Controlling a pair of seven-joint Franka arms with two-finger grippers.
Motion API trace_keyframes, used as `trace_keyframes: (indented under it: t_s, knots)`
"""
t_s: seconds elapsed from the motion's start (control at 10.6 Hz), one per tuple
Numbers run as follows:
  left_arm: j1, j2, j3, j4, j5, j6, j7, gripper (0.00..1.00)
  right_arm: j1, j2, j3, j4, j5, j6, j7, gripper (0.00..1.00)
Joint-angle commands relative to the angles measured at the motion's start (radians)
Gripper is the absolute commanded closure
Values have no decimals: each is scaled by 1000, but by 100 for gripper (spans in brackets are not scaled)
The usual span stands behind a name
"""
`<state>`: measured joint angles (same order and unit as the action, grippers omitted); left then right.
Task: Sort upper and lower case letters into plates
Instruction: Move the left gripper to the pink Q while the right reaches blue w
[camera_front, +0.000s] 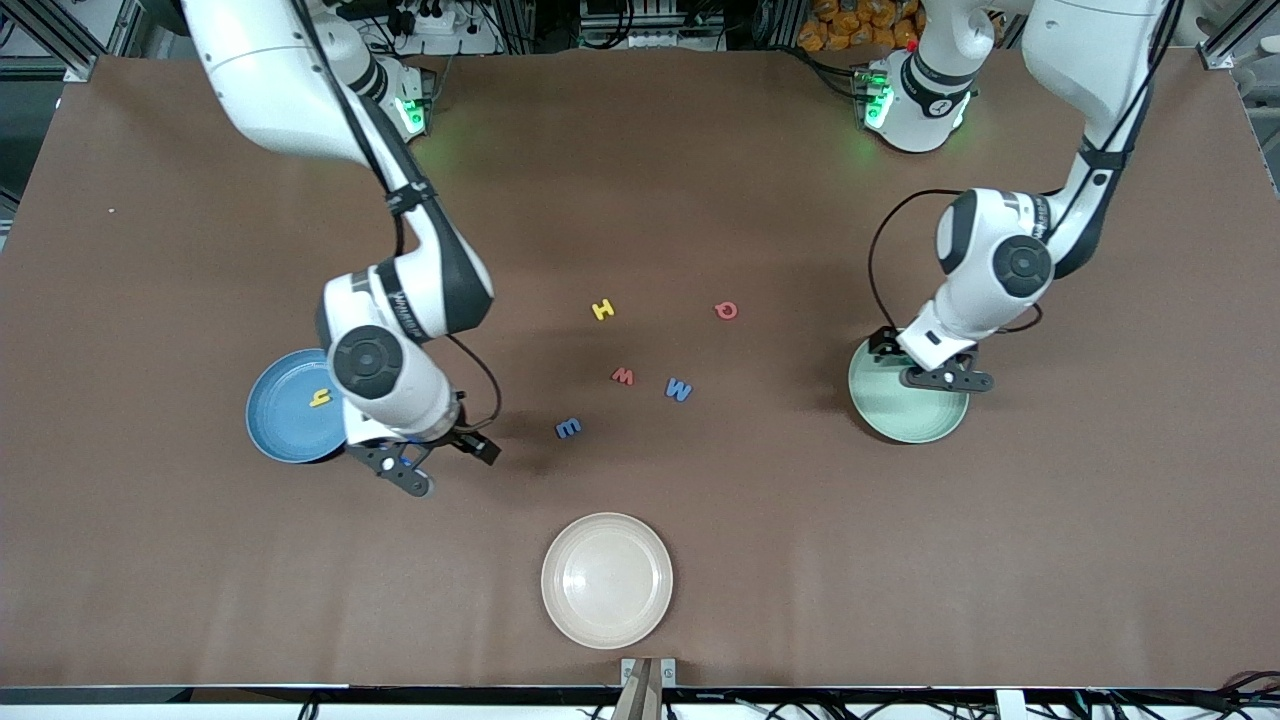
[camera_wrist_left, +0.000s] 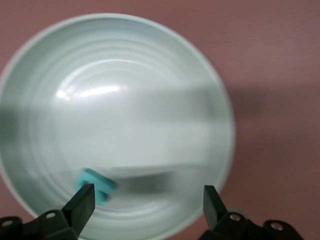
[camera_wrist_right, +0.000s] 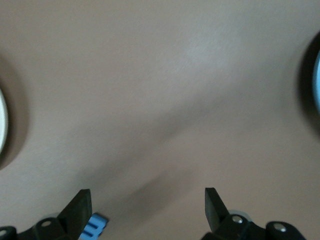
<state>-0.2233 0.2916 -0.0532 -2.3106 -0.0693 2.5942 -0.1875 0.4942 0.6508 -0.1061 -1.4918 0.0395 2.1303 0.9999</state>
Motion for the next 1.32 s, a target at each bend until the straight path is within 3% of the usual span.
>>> trace_keyframes:
  t_s: [0.0,0.19,0.66,1.04,1.22]
  knots:
    - [-30,-26,-103,23,-20,-34,-306,4,9,35,-9,48,104,3,92,0]
    - [-40,-14,-193,60,-20,-58,-529,4,30,78,-9,77,183,66,197,0]
    - [-154,29,-240,115,3,-57,-984,4,92,182,-17,129,184,82,359,0]
    - [-179,104,-258,172,241,-56,-1321,5,138,254,-24,185,175,97,370,0]
    - [-179,119,-261,175,264,-40,-1401,5,150,283,-30,185,174,115,373,0]
